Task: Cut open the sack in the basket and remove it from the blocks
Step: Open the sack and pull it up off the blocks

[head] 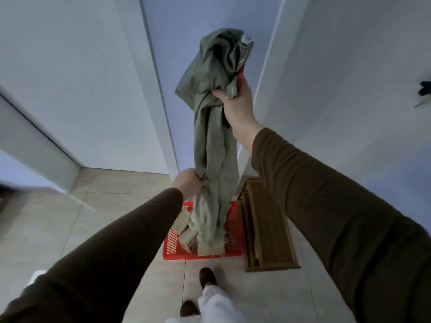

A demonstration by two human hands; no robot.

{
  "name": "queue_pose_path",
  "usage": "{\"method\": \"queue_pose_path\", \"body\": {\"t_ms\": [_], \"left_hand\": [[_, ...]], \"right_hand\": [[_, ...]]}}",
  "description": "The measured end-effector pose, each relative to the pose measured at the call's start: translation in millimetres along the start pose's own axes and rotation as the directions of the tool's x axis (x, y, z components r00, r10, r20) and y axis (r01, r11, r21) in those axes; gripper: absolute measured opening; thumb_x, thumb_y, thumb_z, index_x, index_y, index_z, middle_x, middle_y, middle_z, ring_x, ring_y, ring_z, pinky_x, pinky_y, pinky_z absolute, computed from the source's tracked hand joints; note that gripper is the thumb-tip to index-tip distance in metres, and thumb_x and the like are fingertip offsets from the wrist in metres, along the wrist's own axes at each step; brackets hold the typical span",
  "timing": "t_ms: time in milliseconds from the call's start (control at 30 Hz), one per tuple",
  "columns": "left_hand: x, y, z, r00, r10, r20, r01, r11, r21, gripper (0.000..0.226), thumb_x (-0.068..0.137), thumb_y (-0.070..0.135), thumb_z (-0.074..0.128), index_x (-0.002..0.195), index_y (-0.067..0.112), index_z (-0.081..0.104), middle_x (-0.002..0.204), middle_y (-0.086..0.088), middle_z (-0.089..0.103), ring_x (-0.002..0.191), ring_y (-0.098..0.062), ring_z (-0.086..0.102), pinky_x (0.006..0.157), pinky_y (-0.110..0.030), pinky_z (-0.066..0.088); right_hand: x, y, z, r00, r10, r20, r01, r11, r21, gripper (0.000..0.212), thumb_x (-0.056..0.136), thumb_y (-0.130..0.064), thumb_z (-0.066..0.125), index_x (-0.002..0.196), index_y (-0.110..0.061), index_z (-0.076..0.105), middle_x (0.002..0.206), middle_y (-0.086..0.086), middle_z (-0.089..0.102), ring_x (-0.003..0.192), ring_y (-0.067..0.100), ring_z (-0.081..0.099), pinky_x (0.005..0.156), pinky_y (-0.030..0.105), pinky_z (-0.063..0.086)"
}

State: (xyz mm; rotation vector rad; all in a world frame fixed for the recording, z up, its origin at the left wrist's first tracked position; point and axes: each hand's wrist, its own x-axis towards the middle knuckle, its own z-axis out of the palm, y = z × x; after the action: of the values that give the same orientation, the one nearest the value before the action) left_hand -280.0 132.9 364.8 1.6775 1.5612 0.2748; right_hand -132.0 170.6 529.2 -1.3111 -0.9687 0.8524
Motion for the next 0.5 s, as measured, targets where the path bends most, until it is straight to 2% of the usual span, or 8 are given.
{"method": "queue_pose_path", "body": {"t_ms": [67,100,167,200,233,333,400,500], "left_hand": [[2,1,-12,0.965,0.047,-0.257,-0.085,0.987,-0.138,0.025,0.092,0.016,0.06,0.073,0.033,0.063,0.078,0.007,0.07,0.088,-0.031,0.073,0.069,-0.029,0.053],[0,3,-14,0.967,0.05,-0.249,-0.089,0.985,-0.145,0.026,0.092,0.014,0.06,0.073,0.032,0.063,0.076,0.01,0.069,0.087,-0.031,0.073,0.066,-0.027,0.05],[-12,3,-9,0.997,0.071,0.013,-0.072,0.996,0.049,0.01,0.097,0.021,0.063,0.089,0.017,0.069,0.086,0.0,0.07,0.094,-0.035,0.072,0.068,-0.029,0.05],[-14,-2,-5,0.996,0.054,0.075,-0.063,0.99,0.123,0.012,0.098,0.023,0.064,0.098,0.013,0.07,0.089,-0.003,0.069,0.094,-0.034,0.071,0.071,-0.03,0.05],[-16,-2,-6,0.997,0.06,0.05,-0.067,0.986,0.151,0.012,0.098,0.022,0.062,0.097,0.013,0.071,0.085,-0.001,0.067,0.089,-0.032,0.069,0.072,-0.03,0.048],[-8,9,-24,0.99,0.085,-0.111,-0.074,0.993,0.094,0.021,0.094,0.017,0.058,0.076,0.022,0.066,0.068,0.009,0.058,0.067,-0.017,0.06,0.068,-0.028,0.04],[-10,20,-35,0.993,0.101,-0.062,-0.089,0.982,0.167,0.031,0.095,0.025,0.061,0.064,0.027,0.057,0.066,0.009,0.057,0.062,-0.014,0.053,0.063,-0.029,0.039],[-12,27,-41,0.993,0.106,-0.048,-0.096,0.979,0.182,0.036,0.095,0.026,0.062,0.061,0.028,0.053,0.065,0.009,0.056,0.061,-0.012,0.052,0.061,-0.029,0.039]], "right_hand": [[-8,7,-3,0.997,-0.02,-0.071,0.021,1.0,0.01,0.044,0.091,-0.007,0.075,0.125,-0.029,0.055,0.121,-0.003,0.07,0.114,0.016,0.067,0.104,0.039,0.055],[-11,7,-6,0.997,-0.016,-0.082,0.016,1.0,0.002,0.044,0.091,-0.008,0.074,0.125,-0.029,0.055,0.122,-0.002,0.07,0.115,0.017,0.067,0.105,0.041,0.054],[-15,7,-10,0.998,0.018,-0.054,-0.02,0.999,-0.046,0.044,0.091,-0.006,0.073,0.125,-0.028,0.056,0.124,0.001,0.07,0.116,0.021,0.067,0.106,0.046,0.054],[-15,5,-12,0.998,0.025,-0.057,-0.029,0.997,-0.07,0.042,0.091,-0.006,0.072,0.124,-0.026,0.057,0.123,0.001,0.07,0.115,0.022,0.067,0.107,0.047,0.053],[-16,4,-15,0.997,0.022,-0.077,-0.029,0.996,-0.081,0.04,0.091,-0.006,0.072,0.124,-0.023,0.058,0.122,0.001,0.07,0.114,0.022,0.067,0.106,0.048,0.053],[-15,-4,-19,0.992,0.009,-0.125,-0.016,0.998,-0.056,0.04,0.091,-0.008,0.073,0.128,-0.018,0.059,0.123,0.003,0.071,0.115,0.023,0.067,0.106,0.049,0.053],[-15,-10,-18,0.992,0.004,-0.123,-0.01,0.999,-0.046,0.04,0.091,-0.008,0.073,0.128,-0.016,0.06,0.123,0.004,0.072,0.114,0.022,0.068,0.106,0.048,0.054],[-14,-14,-14,0.991,-0.017,-0.132,0.013,1.0,-0.026,0.038,0.09,-0.007,0.074,0.125,-0.013,0.061,0.12,0.005,0.072,0.111,0.021,0.068,0.105,0.046,0.054]]}}
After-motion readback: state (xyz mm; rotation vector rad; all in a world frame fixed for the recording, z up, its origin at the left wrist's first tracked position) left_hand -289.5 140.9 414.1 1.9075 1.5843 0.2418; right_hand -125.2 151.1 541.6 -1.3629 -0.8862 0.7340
